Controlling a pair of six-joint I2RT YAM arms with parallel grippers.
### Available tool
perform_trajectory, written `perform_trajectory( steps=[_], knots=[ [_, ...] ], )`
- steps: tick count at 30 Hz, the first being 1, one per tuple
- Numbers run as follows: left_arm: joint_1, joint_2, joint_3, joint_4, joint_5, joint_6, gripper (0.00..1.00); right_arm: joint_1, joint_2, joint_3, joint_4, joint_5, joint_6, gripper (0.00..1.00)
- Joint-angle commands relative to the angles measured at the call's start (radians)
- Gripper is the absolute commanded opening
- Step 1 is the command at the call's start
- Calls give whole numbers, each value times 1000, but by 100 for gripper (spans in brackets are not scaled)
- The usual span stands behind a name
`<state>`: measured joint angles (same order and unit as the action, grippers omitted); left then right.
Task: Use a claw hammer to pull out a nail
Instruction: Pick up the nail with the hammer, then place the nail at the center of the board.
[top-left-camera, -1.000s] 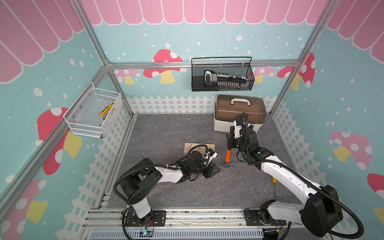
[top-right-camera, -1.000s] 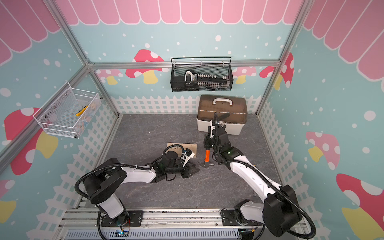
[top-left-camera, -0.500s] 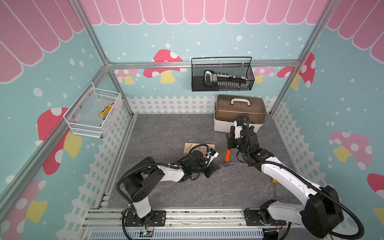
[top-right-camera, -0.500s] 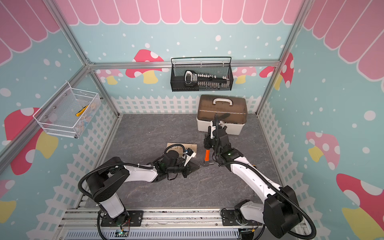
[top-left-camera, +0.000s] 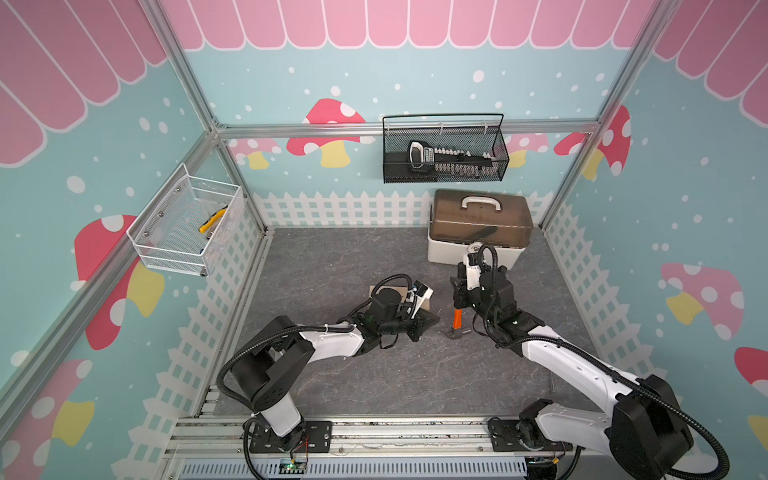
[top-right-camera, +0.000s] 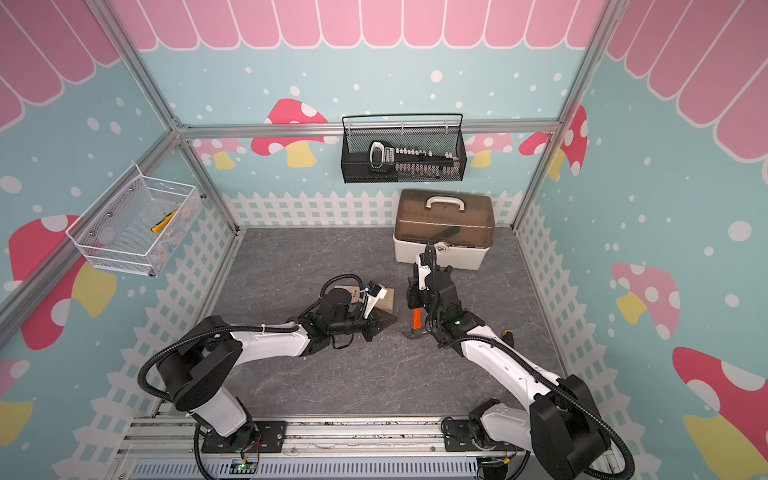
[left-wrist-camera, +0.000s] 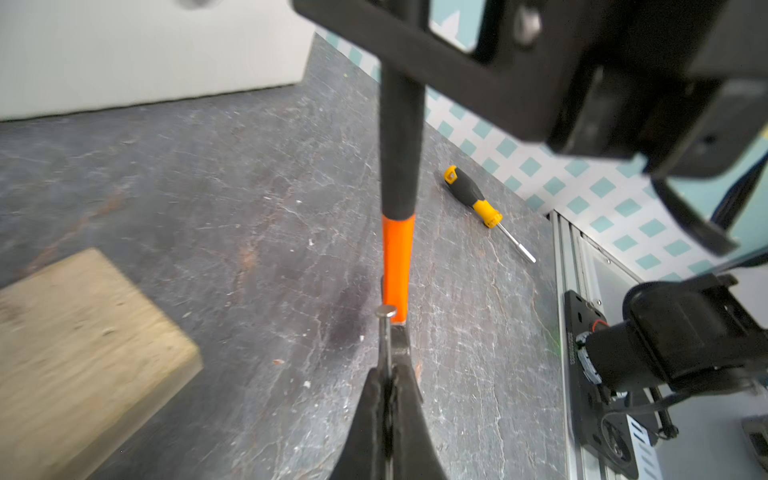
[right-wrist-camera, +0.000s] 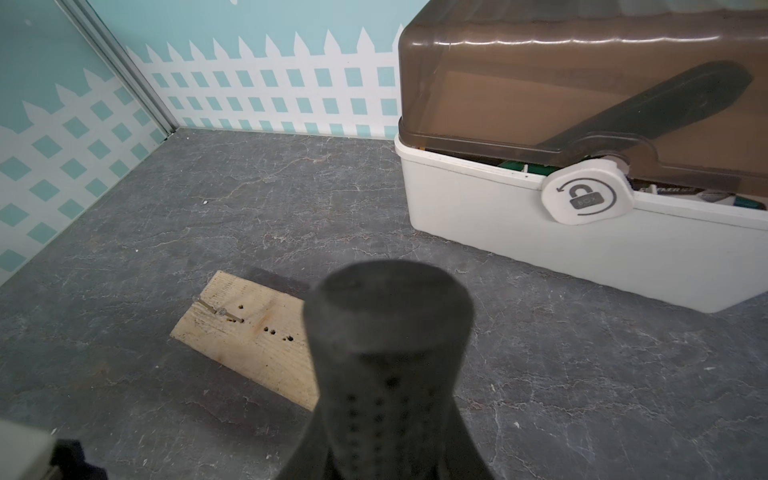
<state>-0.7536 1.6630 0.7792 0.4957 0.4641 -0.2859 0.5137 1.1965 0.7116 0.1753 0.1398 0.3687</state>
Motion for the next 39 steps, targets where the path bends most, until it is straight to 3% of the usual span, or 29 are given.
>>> perform_trajectory(
  steps=[1, 11, 14, 20, 28, 39],
  knots=[
    [41, -81, -37, -77, -111, -71, 0, 20, -48, -34, 177, 81, -34, 0],
    [131, -350, -164, -504, -542, -221, 0, 105, -55, -63, 313, 268, -86, 0],
    [175, -374, -193, -556, -595, -265, 0, 133, -28, -49, 347, 333, -99, 0],
    [296, -300, -192, -609, -586, -285, 0, 150, 10, -36, 388, 378, -55, 0],
    [339, -177, -137, -629, -568, -278, 0, 148, 22, -90, 455, 427, 45, 0],
    [374, -65, -65, -688, -526, -285, 8, 151, 103, -193, 691, 281, -163, 0]
  ],
)
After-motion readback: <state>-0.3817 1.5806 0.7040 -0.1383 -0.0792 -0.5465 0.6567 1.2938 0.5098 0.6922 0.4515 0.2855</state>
